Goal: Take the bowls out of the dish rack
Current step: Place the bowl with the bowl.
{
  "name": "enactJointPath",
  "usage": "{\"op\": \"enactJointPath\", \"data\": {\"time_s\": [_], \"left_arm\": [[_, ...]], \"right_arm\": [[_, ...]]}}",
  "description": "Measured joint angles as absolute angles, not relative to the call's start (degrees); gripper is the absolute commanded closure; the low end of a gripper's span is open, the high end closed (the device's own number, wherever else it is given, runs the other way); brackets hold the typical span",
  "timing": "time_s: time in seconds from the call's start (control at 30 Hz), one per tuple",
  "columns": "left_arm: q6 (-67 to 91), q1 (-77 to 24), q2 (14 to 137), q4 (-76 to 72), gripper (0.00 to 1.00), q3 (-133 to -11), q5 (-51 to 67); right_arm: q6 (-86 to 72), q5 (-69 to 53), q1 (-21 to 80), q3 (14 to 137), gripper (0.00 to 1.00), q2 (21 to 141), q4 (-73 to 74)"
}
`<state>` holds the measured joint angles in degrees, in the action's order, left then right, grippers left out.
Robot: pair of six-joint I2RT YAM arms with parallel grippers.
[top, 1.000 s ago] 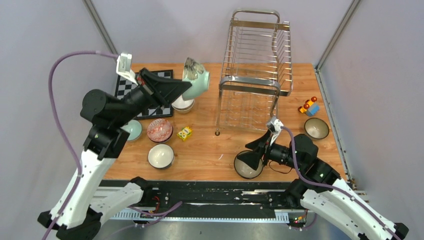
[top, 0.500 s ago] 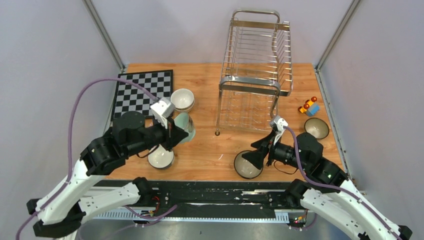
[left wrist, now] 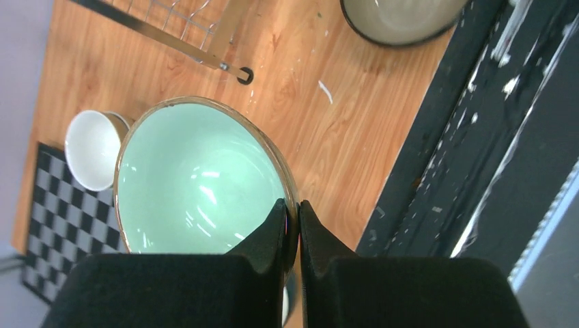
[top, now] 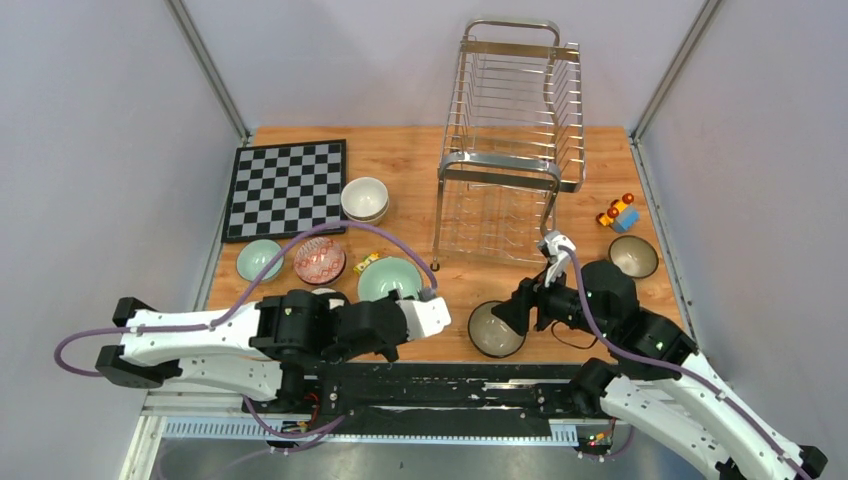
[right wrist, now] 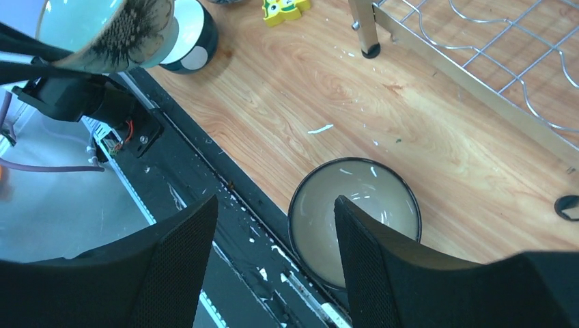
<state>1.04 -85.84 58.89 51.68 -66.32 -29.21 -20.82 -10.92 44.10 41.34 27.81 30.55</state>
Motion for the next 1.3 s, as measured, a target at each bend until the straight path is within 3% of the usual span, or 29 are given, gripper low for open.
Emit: {"op": "enactJointPath", "data": {"time_s": [0.3,0.47,0.83,1.3], "left_arm": [[-13.9,-91.5,51.3,48.1,1.00,-54.7,-26.6],[-21.5,-92.0,45.3,45.8,1.00,-49.7,-20.8],[-35.0,-93.8,46.7,44.8,1.00,-45.8,-18.2],[-43.2,-94.9,45.2,38.9,1.00,-40.1,-9.9]], "right_arm": [[-23.2,-11.1,44.1,49.5,0.41,37.7,36.3],[-23.1,-10.1,46.0,51.8,0.40,43.2,38.7],[-23.2,3.1,61.7,64.7,0.40,58.8,43.7],[-20.5,6.4,67.7,76.7,0.50,74.4,48.0]]}}
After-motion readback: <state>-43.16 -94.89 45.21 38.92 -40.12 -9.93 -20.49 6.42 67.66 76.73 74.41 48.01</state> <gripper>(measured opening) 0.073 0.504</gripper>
